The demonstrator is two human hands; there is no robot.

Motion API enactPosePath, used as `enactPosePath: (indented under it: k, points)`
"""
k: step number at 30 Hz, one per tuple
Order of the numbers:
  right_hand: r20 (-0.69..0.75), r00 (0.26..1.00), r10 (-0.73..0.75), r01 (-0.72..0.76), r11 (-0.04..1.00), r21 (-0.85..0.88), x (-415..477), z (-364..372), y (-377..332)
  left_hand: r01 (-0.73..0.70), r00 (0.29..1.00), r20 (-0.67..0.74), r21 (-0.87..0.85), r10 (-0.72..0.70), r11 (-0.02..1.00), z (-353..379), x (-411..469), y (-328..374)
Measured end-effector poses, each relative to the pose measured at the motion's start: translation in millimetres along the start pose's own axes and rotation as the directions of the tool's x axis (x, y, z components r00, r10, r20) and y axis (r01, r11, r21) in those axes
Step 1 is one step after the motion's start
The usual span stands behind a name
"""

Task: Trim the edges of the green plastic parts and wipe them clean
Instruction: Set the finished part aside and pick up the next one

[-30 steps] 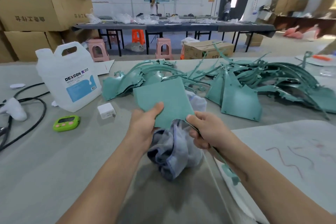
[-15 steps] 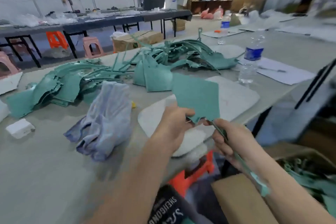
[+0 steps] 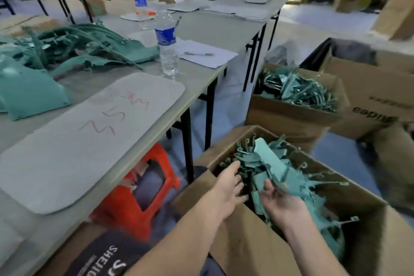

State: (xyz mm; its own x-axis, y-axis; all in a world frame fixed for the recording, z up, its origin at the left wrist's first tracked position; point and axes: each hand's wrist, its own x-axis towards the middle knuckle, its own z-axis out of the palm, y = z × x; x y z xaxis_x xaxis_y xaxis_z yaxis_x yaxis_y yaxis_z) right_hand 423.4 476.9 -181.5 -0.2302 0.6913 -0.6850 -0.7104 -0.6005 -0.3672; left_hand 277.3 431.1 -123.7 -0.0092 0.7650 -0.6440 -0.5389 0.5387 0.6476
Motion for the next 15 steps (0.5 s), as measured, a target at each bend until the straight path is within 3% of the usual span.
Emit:
enactPosePath:
  k: [2, 4, 7, 9, 12, 15]
  points:
    - [-0.113, 0.992, 0.048, -0.054, 0.998, -0.044, 21.9, -1.5, -12.2, 0.03, 0.999, -0.032, 0.005, -0.03, 1.0, 8.8, 2.8, -4.6]
    - [-0.131, 0.983, 0.129, -0.163, 0.941, -0.295, 34.6, 1.6, -3.4, 0.028, 0.999, -0.046, 0.017, -0.028, 0.999, 9.5, 4.9, -4.1]
    - [-0.059, 0.979, 0.194, -0.194, 0.812, -0.55, 34.0, 18.2, 32.9, -0.012, 0.997, -0.075, 0.021, 0.013, 1.0, -2.3, 5.9, 4.2]
    - [0.025, 0.976, 0.219, -0.161, 0.787, -0.595, 23.5, 39.1, 56.4, -0.077, 0.982, -0.169, 0.061, 0.086, 0.995, -15.5, 7.0, 10.8]
    - [0.172, 0.959, 0.224, -0.089, 0.819, -0.567, 2.6, 77.9, 83.0, -0.252, 0.888, -0.335, 0.218, 0.315, 0.943, -40.3, 4.7, 22.6]
    - [0.295, 0.936, 0.19, 0.004, 0.836, -0.549, -20.5, 116.4, 95.2, -0.401, 0.769, -0.359, 0.372, 0.528, 0.837, -63.1, -13.5, 47.1]
